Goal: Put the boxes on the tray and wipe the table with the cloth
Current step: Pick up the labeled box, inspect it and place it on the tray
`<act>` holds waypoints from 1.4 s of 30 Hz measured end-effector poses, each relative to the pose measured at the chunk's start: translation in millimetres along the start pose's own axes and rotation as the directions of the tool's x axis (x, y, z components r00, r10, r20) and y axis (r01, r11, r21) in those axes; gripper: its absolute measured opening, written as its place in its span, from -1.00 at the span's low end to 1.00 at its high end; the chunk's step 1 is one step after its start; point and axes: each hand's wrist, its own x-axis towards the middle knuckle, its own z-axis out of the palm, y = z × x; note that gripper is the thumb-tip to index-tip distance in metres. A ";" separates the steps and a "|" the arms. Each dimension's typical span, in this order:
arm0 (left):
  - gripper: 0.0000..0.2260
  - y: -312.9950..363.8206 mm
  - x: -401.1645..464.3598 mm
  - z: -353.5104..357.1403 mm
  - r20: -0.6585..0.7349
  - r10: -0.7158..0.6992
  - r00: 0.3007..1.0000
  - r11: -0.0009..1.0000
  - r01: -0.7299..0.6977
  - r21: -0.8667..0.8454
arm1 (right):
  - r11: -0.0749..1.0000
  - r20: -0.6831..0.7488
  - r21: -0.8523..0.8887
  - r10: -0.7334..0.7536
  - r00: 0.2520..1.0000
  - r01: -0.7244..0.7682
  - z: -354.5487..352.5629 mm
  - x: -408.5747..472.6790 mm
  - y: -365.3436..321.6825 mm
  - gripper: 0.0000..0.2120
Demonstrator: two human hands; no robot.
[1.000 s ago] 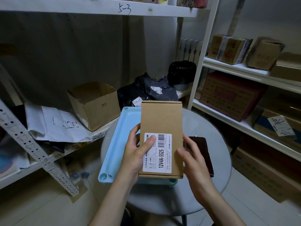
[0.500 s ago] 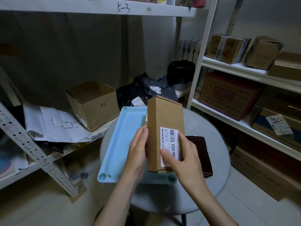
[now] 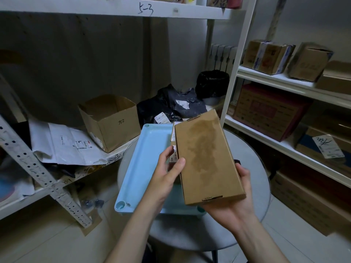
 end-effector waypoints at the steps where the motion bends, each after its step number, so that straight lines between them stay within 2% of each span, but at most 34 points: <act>1: -0.44 0.0 -0.4 0.8 -0.003 -0.006 1.000 1.000 0.006 -0.016 | 1.000 0.002 0.023 0.002 1.000 -0.002 0.5 0.1 1.7 -0.40; 6: -0.55 0.7 -3.4 1.8 -0.020 0.024 1.000 0.999 -0.025 -0.049 | 1.000 -0.018 0.026 0.015 1.000 -0.014 -1.1 0.6 3.3 -0.37; 13: -0.55 3.3 -4.1 1.5 -0.031 0.019 0.999 0.999 -0.020 -0.041 | 0.999 -0.014 0.045 0.019 1.000 -0.018 -4.1 1.1 4.6 -0.38; 15: -0.62 2.4 -3.5 1.2 -0.028 0.005 1.000 1.000 -0.005 -0.020 | 1.000 0.006 -0.010 -0.029 1.000 0.029 -2.5 1.2 7.3 -0.35; 17: -0.65 -0.4 -3.8 0.8 -0.018 0.000 1.000 0.999 0.001 0.037 | 0.975 0.020 -0.171 -0.138 0.990 0.140 -1.8 4.0 10.1 -0.25; 19: -0.62 -2.3 -7.0 -0.7 -0.021 0.004 1.000 1.000 -0.004 0.030 | 0.845 0.006 -0.471 -0.283 0.959 0.253 3.7 6.5 12.4 -0.14; 21: -0.57 0.9 -12.4 -2.6 0.009 -0.020 1.000 0.995 0.021 -0.102 | 0.511 0.026 -0.822 -0.406 0.913 0.251 10.8 8.9 16.2 -0.08; 22: -0.50 2.6 -14.6 -3.4 0.052 -0.035 0.998 0.985 0.043 -0.168 | 0.308 0.005 -0.936 -0.473 0.881 0.170 13.3 11.3 17.9 -0.03; 23: -0.43 3.5 -17.2 -3.4 0.102 -0.041 0.994 0.977 0.061 -0.205 | 0.137 -0.002 -0.987 -0.525 0.851 0.082 14.7 11.7 19.4 0.00; 24: -0.39 4.0 -18.8 -3.6 0.128 -0.037 0.991 0.973 0.065 -0.222 | 0.035 0.023 -0.998 -0.539 0.842 0.050 15.8 12.4 21.8 0.00; 26: -0.44 5.2 -23.0 -4.4 0.119 -0.057 0.991 0.964 0.086 -0.253 | -0.041 0.111 -0.994 -0.510 0.853 0.105 14.1 11.6 28.6 -0.12; 29: -0.53 3.9 -21.8 -9.0 0.040 -0.124 0.991 0.936 0.130 -0.328 | 0.003 0.146 -0.985 -0.505 0.851 0.171 7.4 10.8 32.2 -0.34; 33: -0.62 9.3 -9.3 -13.4 -0.089 -0.163 0.983 0.915 0.117 -0.387 | 0.169 0.062 -0.973 -0.471 0.880 0.160 11.3 16.5 27.2 -0.37; 37: -0.81 19.5 21.4 -15.5 -0.180 -0.148 0.972 0.970 0.108 -0.218 | 0.192 0.075 -0.963 -0.489 0.869 0.191 20.5 39.9 18.1 -0.35; 40: -0.81 24.2 53.3 -23.9 -0.197 -0.138 0.971 0.990 0.130 -0.049 | 0.207 0.076 -0.956 -0.511 0.856 0.209 22.1 66.6 10.2 -0.38; 42: -0.80 20.0 76.2 -28.1 -0.207 -0.159 0.965 0.984 0.171 0.045 | 0.178 0.095 -0.960 -0.525 0.846 0.218 19.9 85.5 5.8 -0.39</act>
